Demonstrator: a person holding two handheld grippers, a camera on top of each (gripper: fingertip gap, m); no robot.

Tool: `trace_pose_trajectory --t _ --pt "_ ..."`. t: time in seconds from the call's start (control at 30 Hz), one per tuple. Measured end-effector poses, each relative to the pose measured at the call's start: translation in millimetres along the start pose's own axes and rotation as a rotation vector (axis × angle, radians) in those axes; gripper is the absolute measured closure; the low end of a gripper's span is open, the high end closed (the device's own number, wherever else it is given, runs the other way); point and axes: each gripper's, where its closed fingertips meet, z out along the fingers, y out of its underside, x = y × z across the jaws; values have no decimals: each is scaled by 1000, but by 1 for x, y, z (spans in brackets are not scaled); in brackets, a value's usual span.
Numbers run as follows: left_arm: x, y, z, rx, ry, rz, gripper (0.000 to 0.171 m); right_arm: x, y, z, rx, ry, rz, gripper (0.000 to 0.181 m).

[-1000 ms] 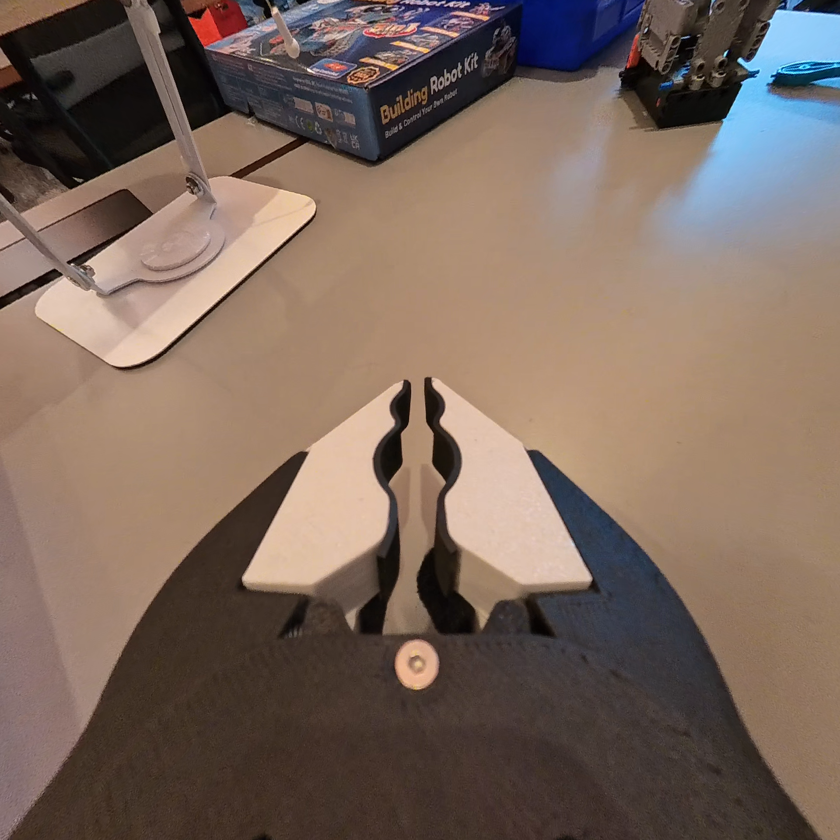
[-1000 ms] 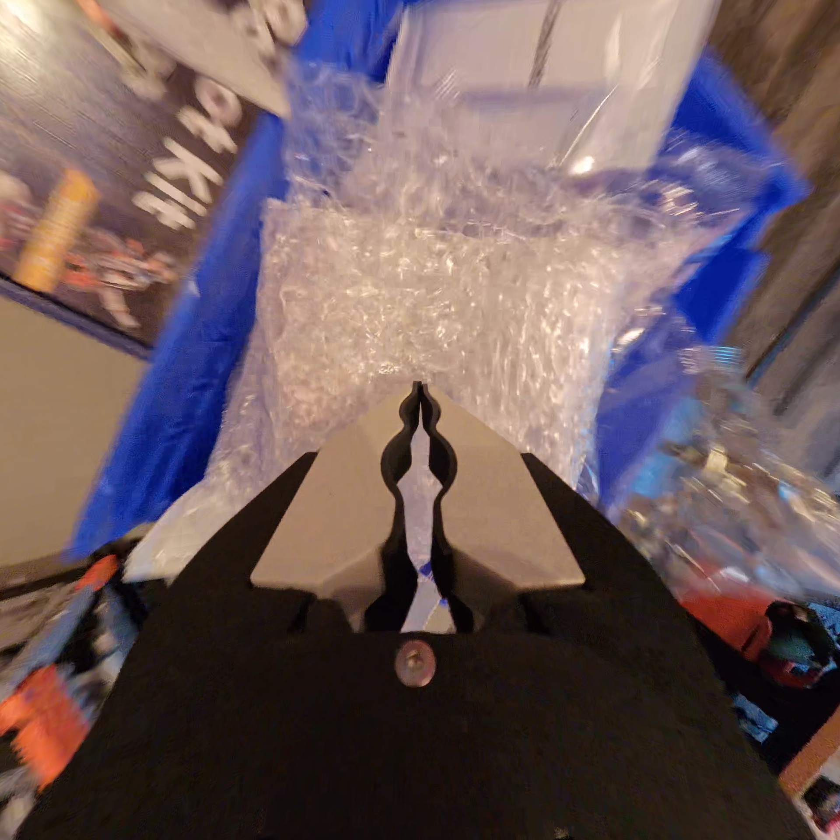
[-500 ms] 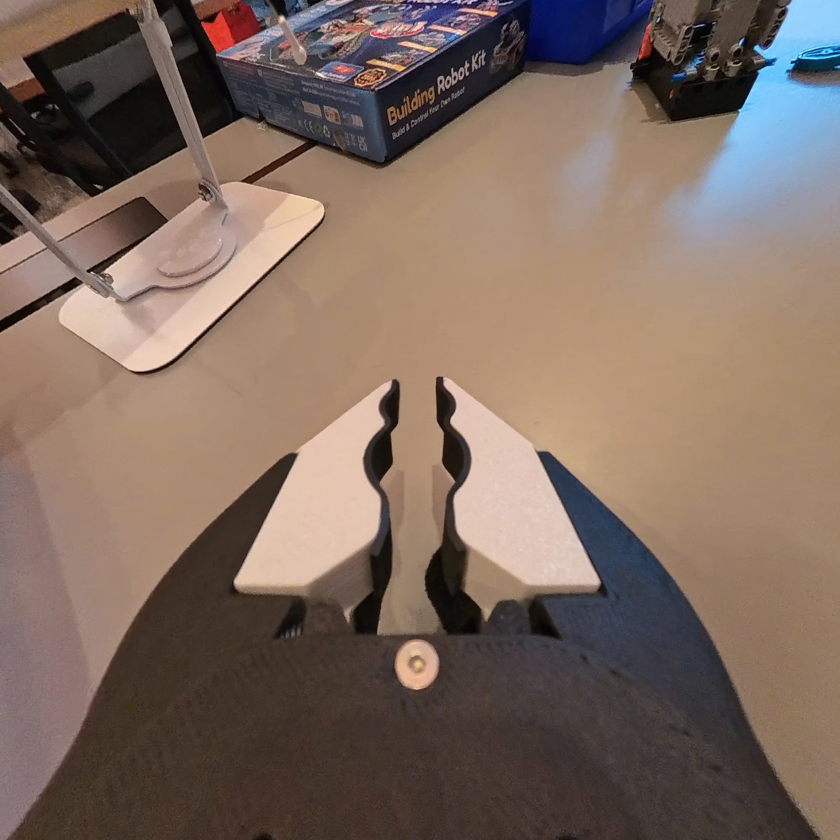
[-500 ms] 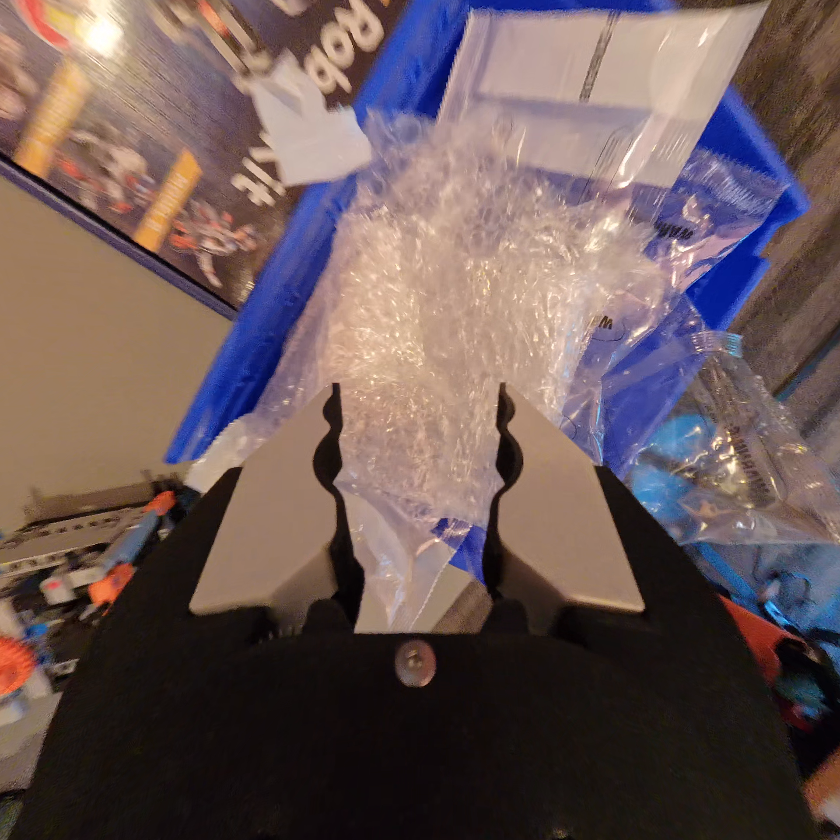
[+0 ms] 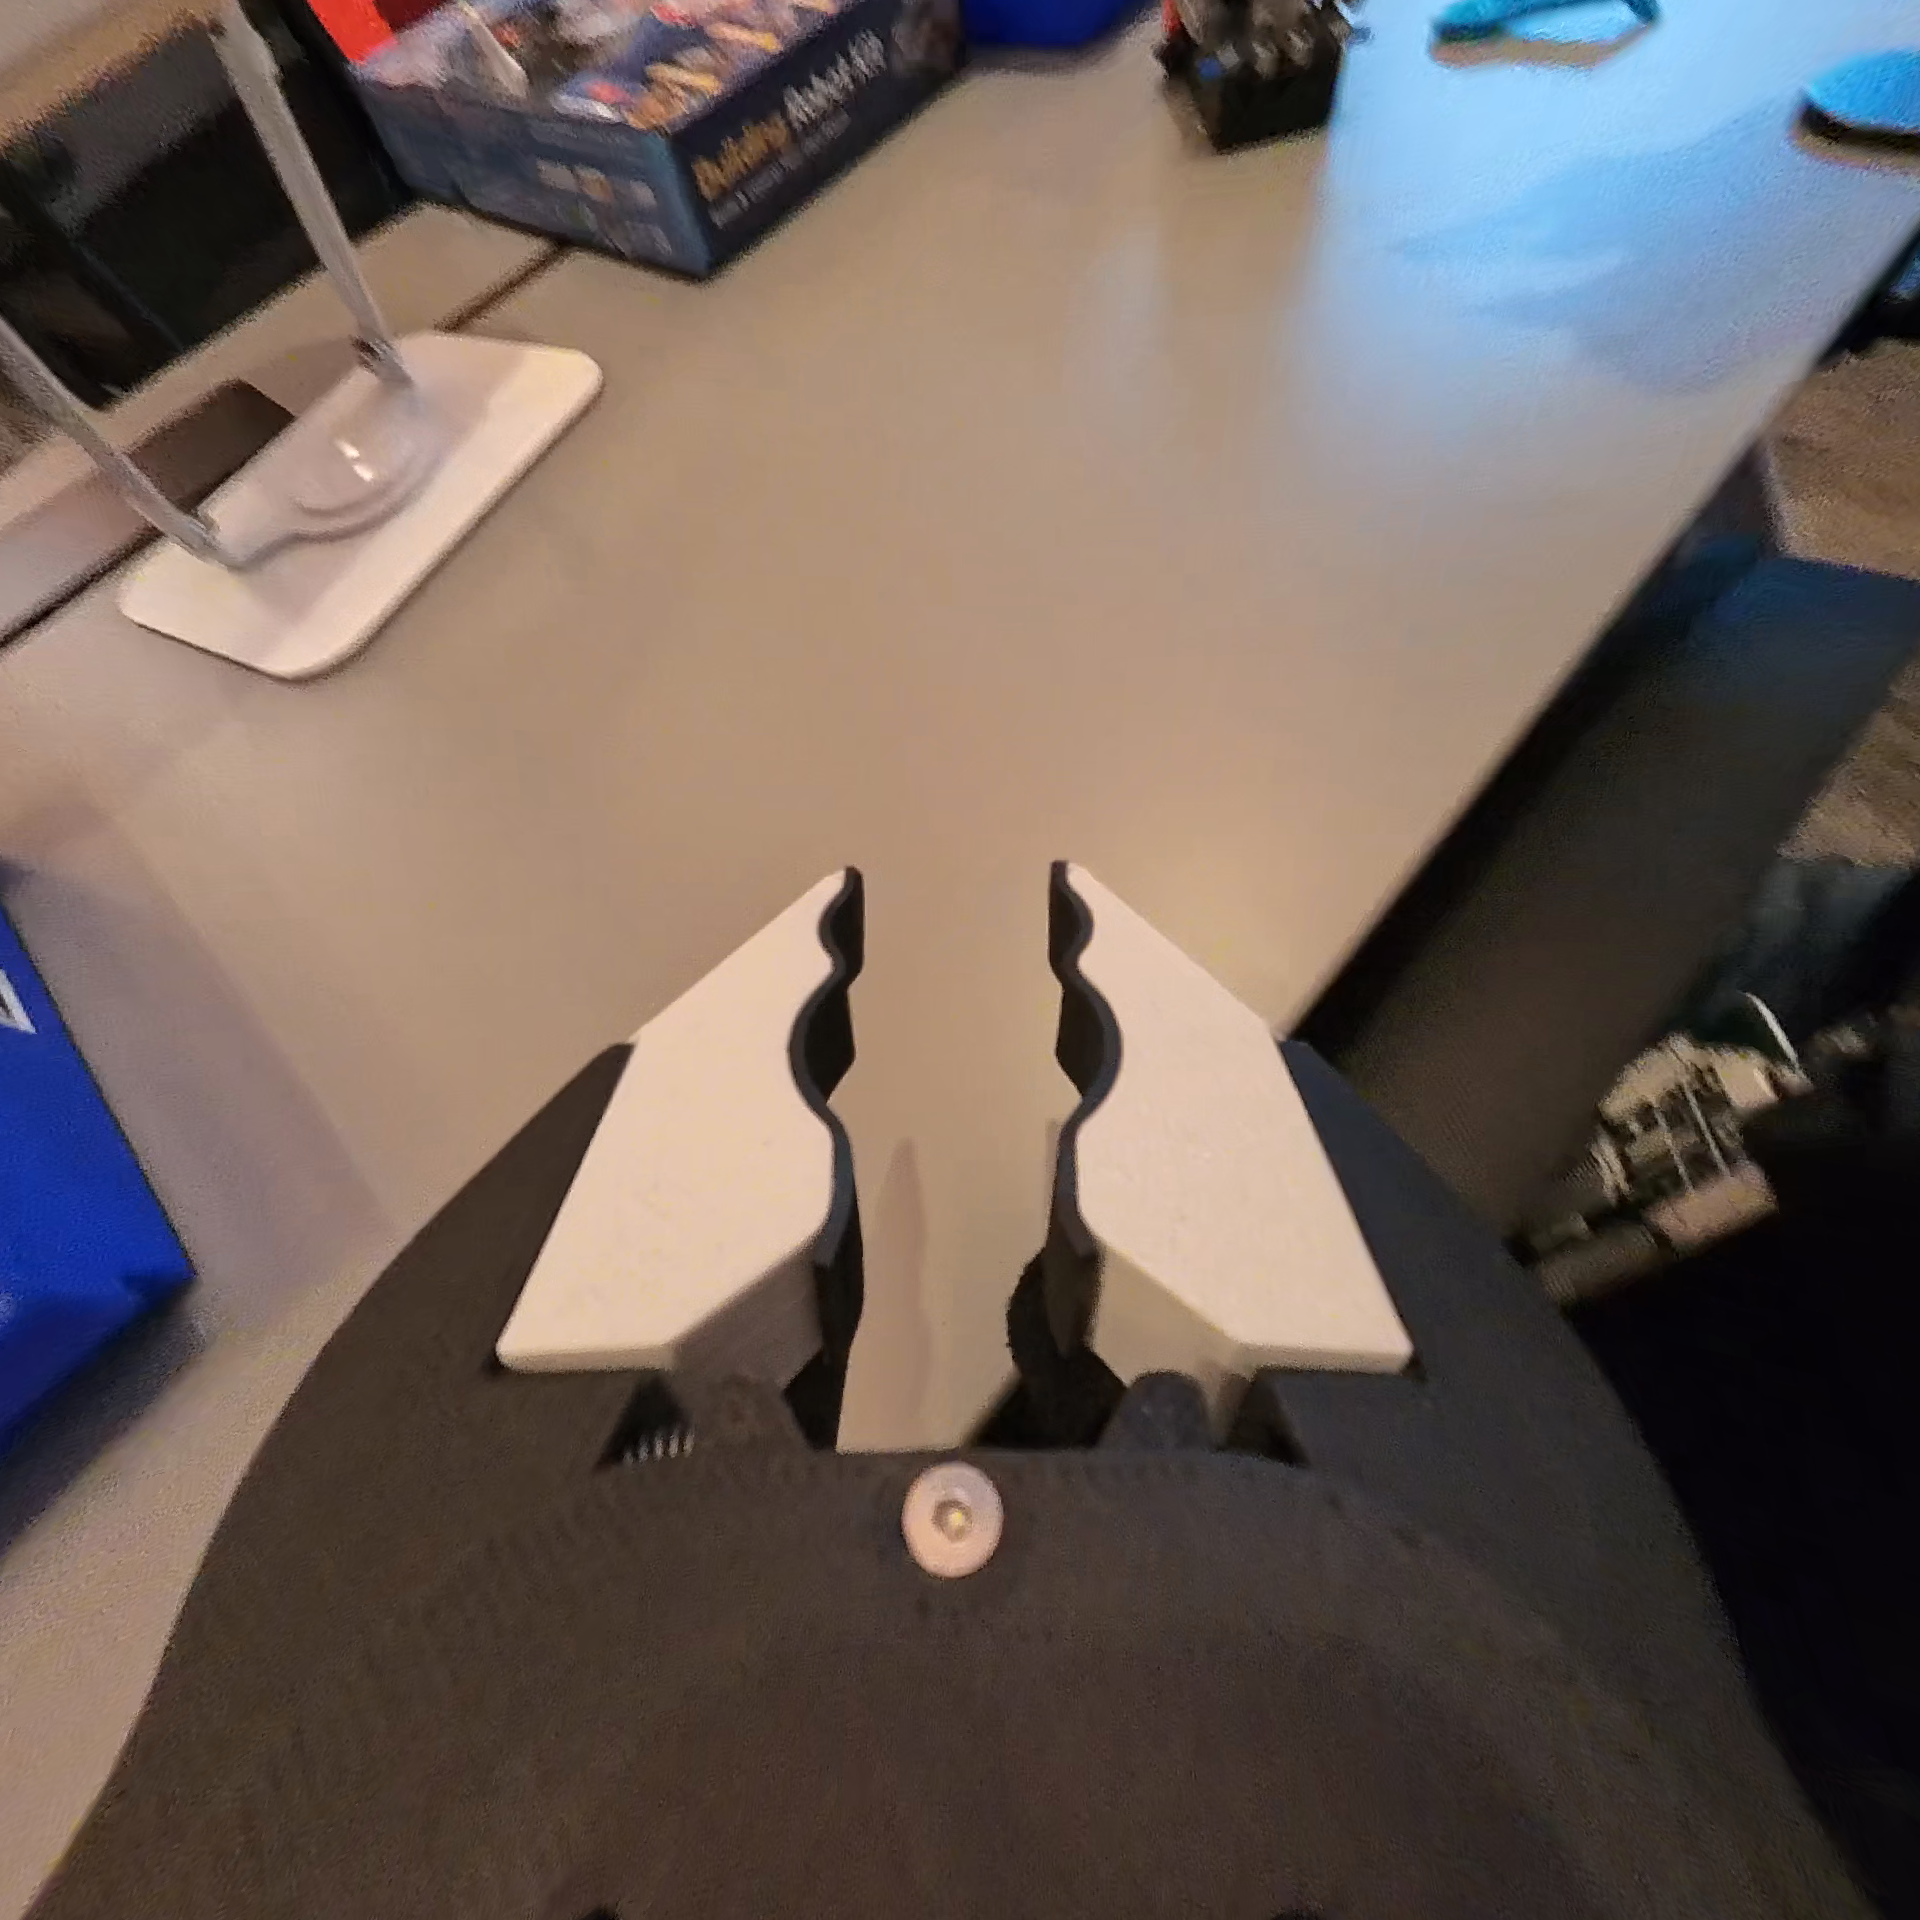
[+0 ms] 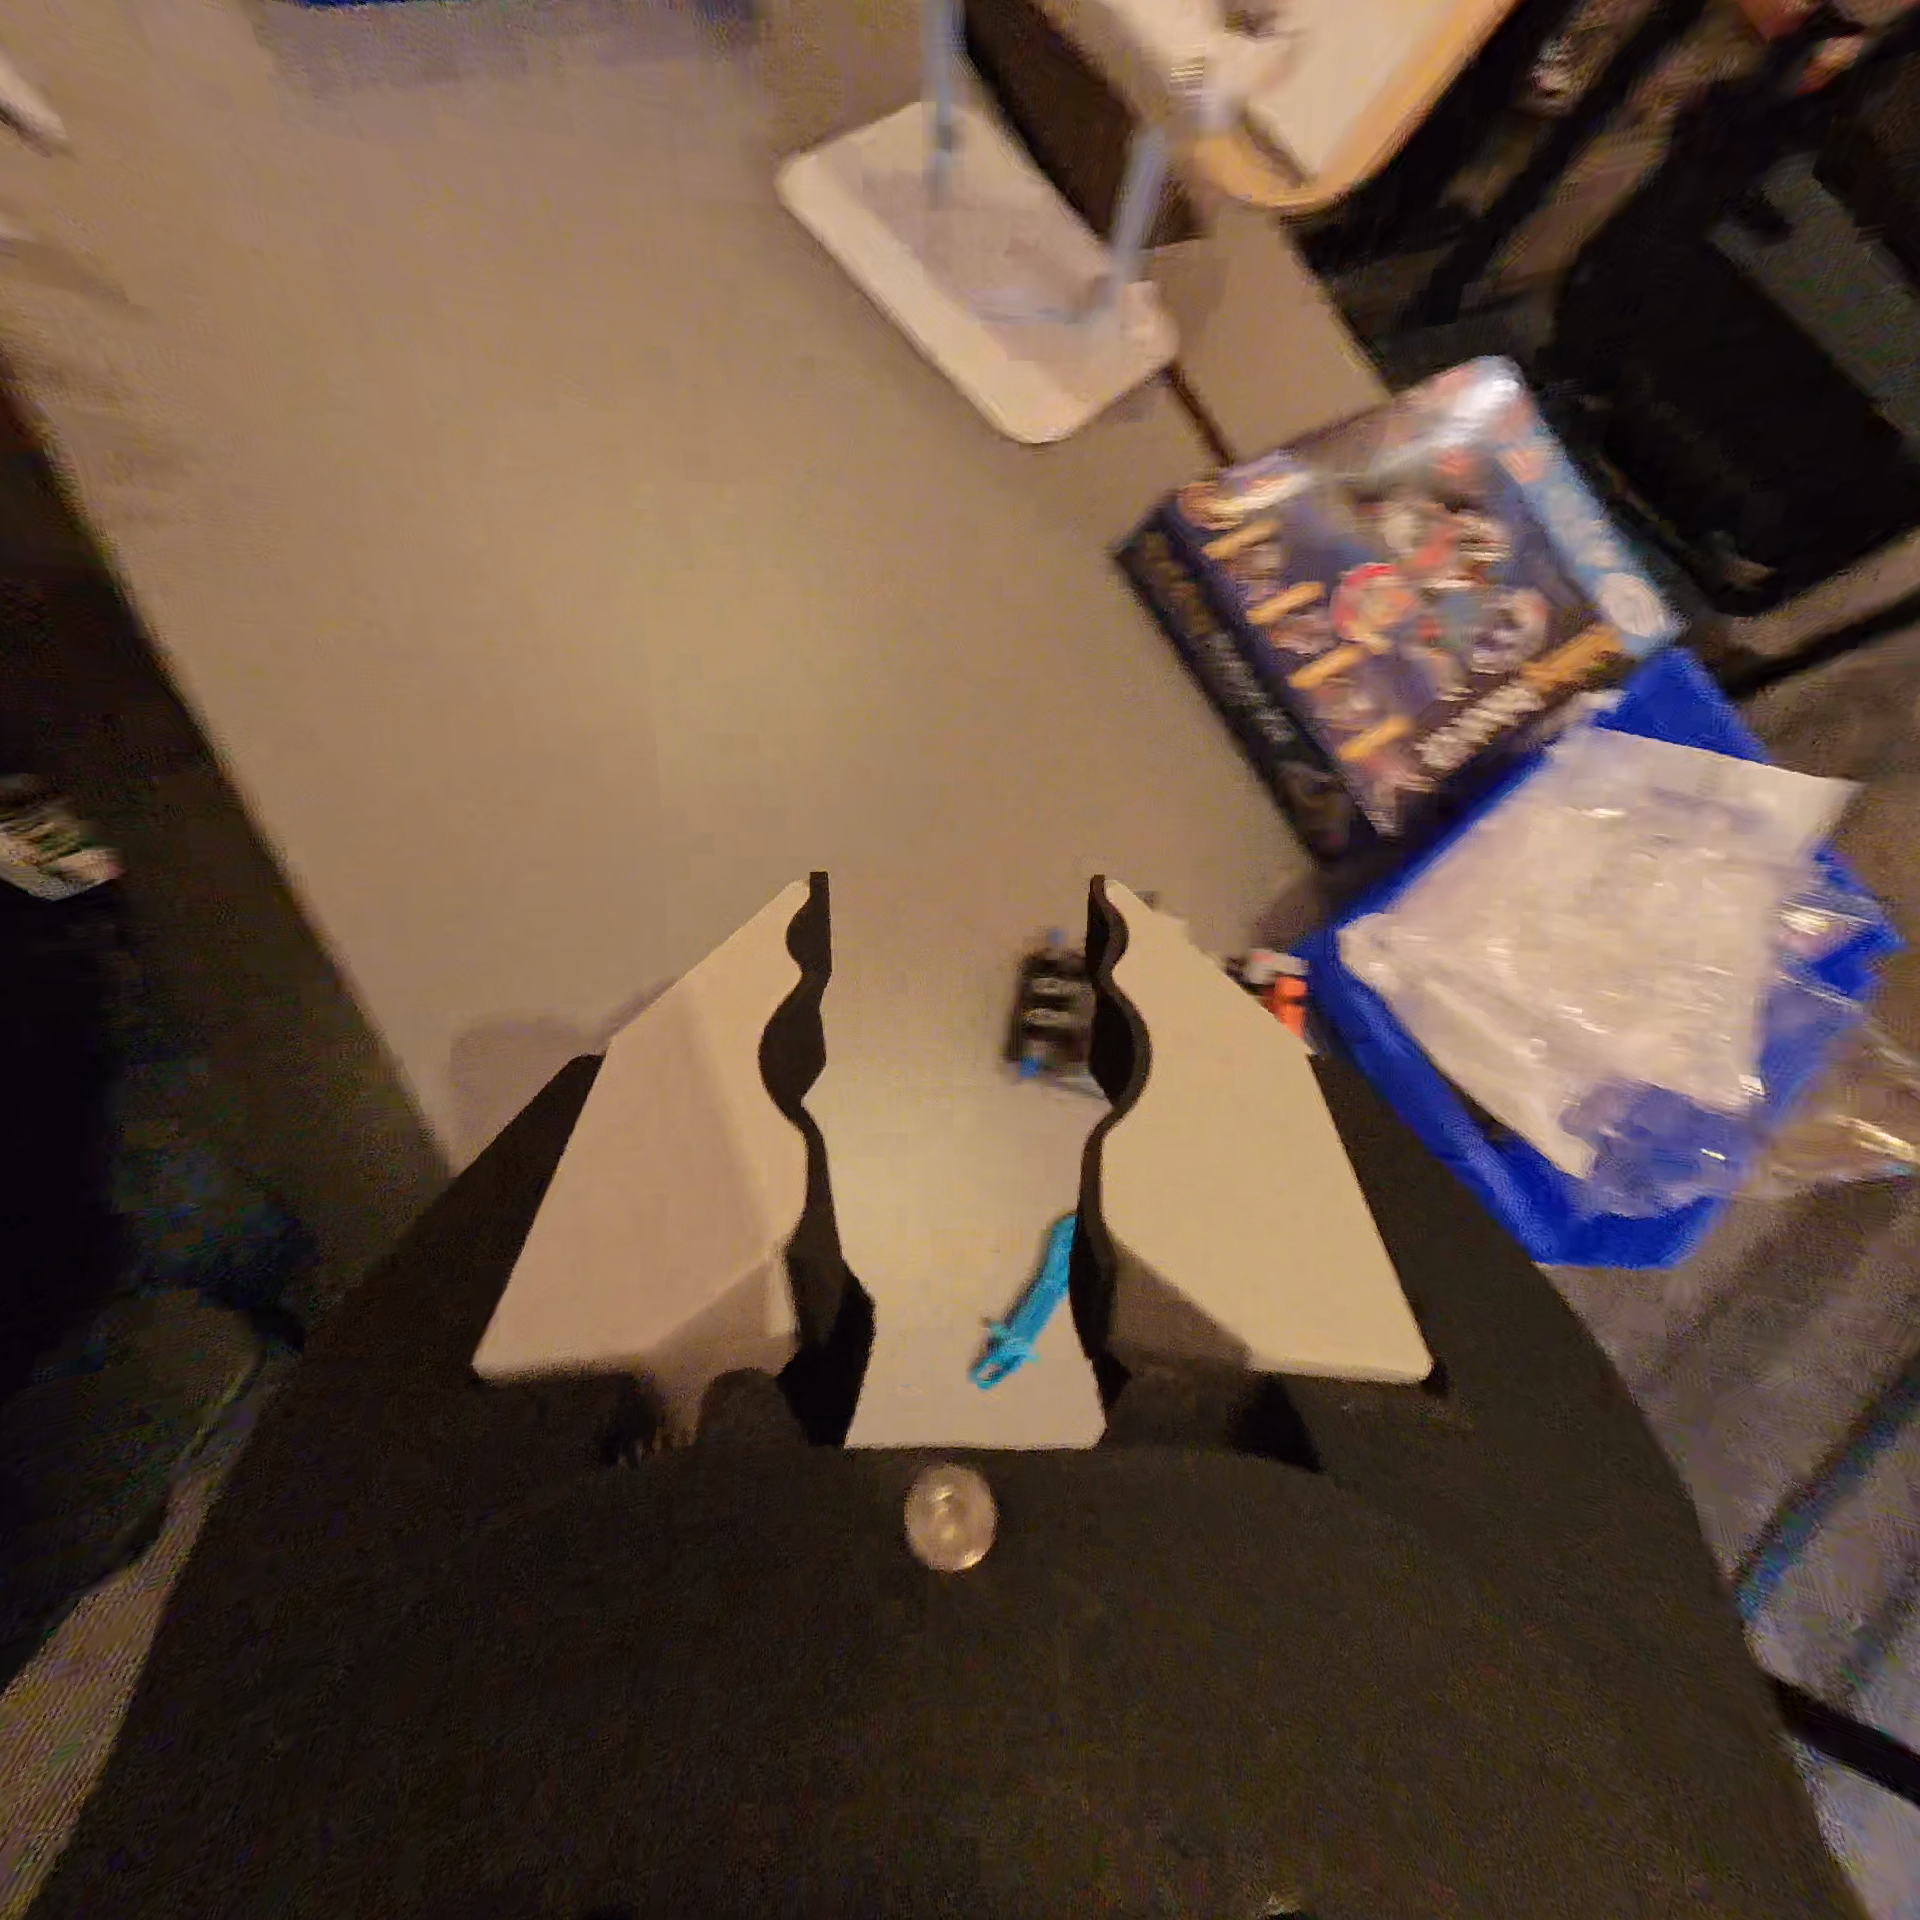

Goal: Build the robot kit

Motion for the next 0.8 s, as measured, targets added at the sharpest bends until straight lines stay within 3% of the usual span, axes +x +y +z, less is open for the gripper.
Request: trace_pose_trajectory --t 0.1,0.17,0.33,0.4,0.53,0.67,0.8 --pt "24 26 -23 -52 34 -27 137 -83 21 -1 -88 -147 -34 132" --pt "36 38 -32 -70 43 -48 136 -105 28 -4 -158 -174 -37 131" --pt "60 53 -44 -107 90 -72 136 -143 -17 -31 -70 -238 44 135" --pt "70 66 -48 -137 124 -93 135 -180 -14 -30 -76 -293 26 131" --pt "97 104 -48 -210 210 -139 122 -257 30 12 -106 -446 34 123" --pt "131 143 -39 -324 272 -74 106 -312 130 99 -298 -452 45 109" --pt "156 179 -27 -445 238 69 88 -351 215 163 -488 -389 -98 75"
